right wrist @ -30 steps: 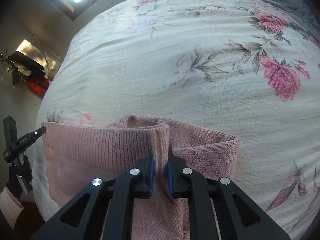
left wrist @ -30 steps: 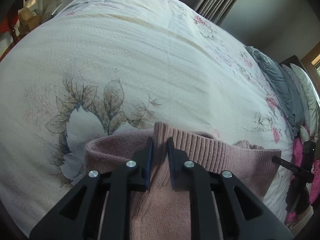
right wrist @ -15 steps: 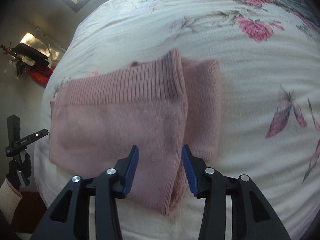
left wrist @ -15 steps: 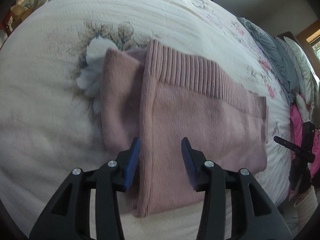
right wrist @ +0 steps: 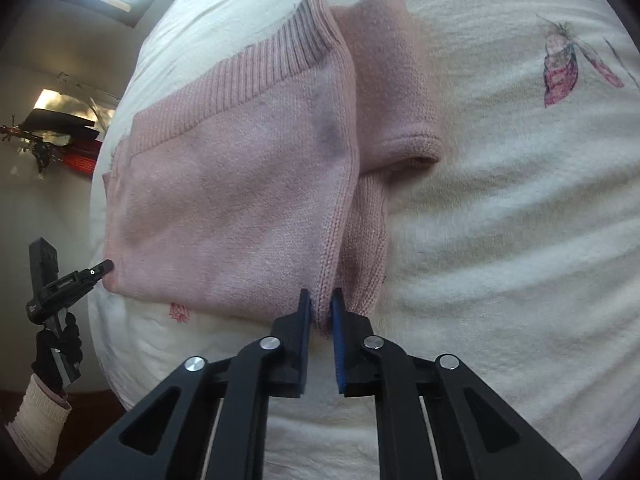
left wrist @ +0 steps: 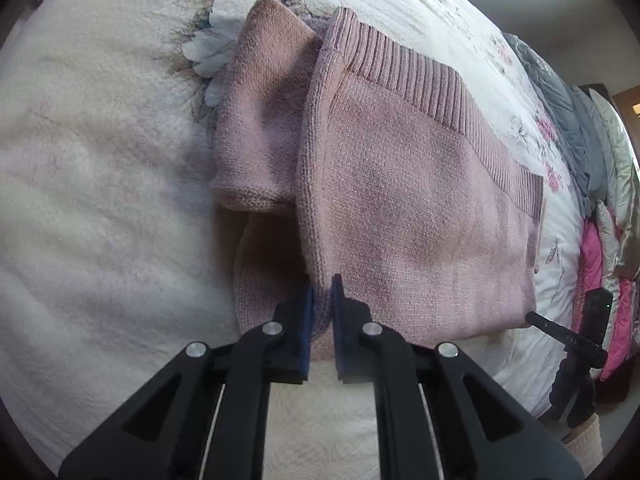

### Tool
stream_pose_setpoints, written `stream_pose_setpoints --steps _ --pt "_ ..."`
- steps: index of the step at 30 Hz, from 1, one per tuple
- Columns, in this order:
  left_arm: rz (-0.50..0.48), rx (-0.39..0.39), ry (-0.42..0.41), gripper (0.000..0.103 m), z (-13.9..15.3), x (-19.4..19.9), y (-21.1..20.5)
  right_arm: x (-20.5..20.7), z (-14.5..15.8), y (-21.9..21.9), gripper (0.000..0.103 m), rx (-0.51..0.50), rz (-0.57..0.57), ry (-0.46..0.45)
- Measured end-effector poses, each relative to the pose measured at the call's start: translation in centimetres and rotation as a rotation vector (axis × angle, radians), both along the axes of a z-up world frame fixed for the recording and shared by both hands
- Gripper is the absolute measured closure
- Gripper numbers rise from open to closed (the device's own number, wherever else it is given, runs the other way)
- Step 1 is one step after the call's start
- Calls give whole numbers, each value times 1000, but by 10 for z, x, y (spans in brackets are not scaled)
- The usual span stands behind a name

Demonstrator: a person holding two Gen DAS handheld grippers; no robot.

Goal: Fold small clothes

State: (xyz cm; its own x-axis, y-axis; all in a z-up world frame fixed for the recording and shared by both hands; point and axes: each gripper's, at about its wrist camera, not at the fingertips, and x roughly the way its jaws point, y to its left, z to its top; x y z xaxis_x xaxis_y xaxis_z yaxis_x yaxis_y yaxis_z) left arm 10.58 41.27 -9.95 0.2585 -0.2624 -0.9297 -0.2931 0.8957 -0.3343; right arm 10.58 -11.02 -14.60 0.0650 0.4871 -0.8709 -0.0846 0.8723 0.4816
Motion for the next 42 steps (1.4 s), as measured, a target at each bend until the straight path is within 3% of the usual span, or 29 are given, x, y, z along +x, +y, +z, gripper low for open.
stream_pose_setpoints --steps 4,9,15,17,21,24,27,35,42 --pt "-28 43 6 96 4 -4 2 -3 1 -7 94 -22 2 0" --pt "-66 109 31 96 -16 -7 4 -12 -19 -10 95 -96 -9 24" --pt "-67 121 42 92 -20 -3 3 -14 -31 -18 95 -119 -39 38" --pt "-56 144 41 86 -10 -1 0 -14 -26 -23 94 -87 -51 34" --pt "-43 202 -63 74 28 -1 -7 -10 -4 -40 71 21 -110 -7" --pt "-84 181 -122 62 43 14 -28 0 3 -42 62 65 -133 -25" --pt "-138 149 -143 61 41 35 -55 12 -7 -39 52 80 -145 1" --pt "-237 110 -131 61 9 82 -129 34 -43 -39 52 191 -194 88" --pt "-255 124 -94 60 -13 94 -135 47 -59 -32 53 246 -192 107"
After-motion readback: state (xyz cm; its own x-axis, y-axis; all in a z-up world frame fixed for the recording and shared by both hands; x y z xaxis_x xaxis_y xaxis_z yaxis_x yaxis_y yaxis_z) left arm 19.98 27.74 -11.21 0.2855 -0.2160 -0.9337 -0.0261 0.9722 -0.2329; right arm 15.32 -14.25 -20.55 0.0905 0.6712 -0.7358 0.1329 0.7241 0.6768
